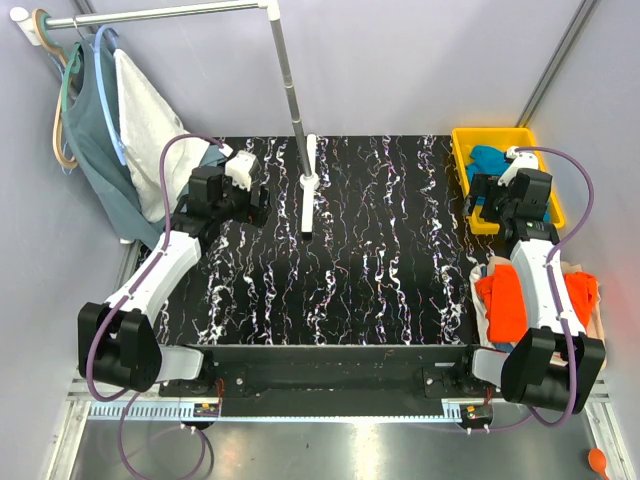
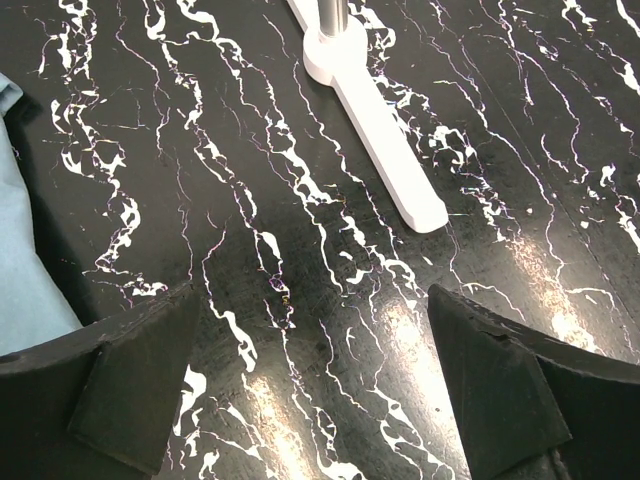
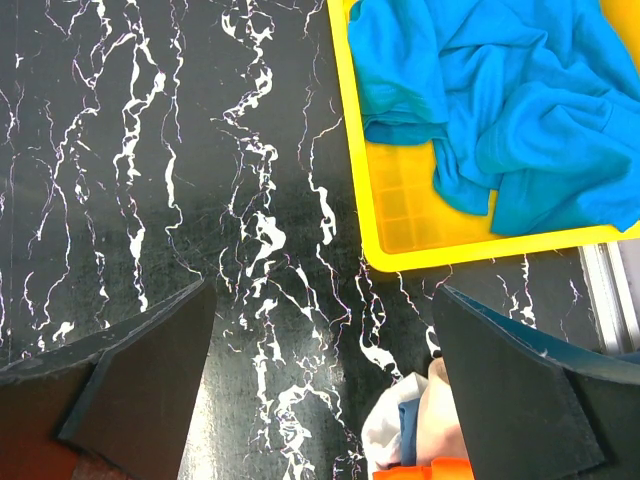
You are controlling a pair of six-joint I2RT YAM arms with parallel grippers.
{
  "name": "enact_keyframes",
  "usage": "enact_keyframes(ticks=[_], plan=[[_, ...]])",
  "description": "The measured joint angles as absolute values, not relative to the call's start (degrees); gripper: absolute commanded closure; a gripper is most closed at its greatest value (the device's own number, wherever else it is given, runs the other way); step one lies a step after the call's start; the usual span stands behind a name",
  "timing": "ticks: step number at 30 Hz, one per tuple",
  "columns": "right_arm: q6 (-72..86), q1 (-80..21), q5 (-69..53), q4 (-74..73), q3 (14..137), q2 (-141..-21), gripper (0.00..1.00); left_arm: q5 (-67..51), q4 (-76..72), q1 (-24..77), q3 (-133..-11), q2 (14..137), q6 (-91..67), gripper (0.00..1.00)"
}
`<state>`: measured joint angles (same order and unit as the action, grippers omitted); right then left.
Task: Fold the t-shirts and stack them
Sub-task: Grab the tshirt from the pile
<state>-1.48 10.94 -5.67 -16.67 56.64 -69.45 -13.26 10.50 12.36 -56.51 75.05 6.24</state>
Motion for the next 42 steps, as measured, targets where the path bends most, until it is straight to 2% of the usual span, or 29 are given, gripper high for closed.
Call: enact_keyframes(ticks=[17,20,26,34,42], plan=[[-1.54,10.94,-3.33,-16.56,56.73,-70.59,0.0,-12.45,10.28,12.36,-56.07,75.05,6.5,0.01],[-2.28,10.94,-1.56,-18.44,58.67,-74.98,0.01,-12.1,10.55,12.36,-56.1,75.05,6.85,0.01],[-4.99,11.81,5.15,-21.93,68.55,-90.0,0.07,-11.68,11.11,12.62,-56.25,75.7,7.86,0.01],[-7.53,15.9,6.52,-23.88,78.43,-98.13,0.13,-10.76,11.2,12.82,-56.27,77.89,9.58,0.01],[-9.45,15.92,6.31,-24.03,85.71,-105.73,0.21,-9.56,10.96,12.82,-56.27,79.59,11.42,0.01]])
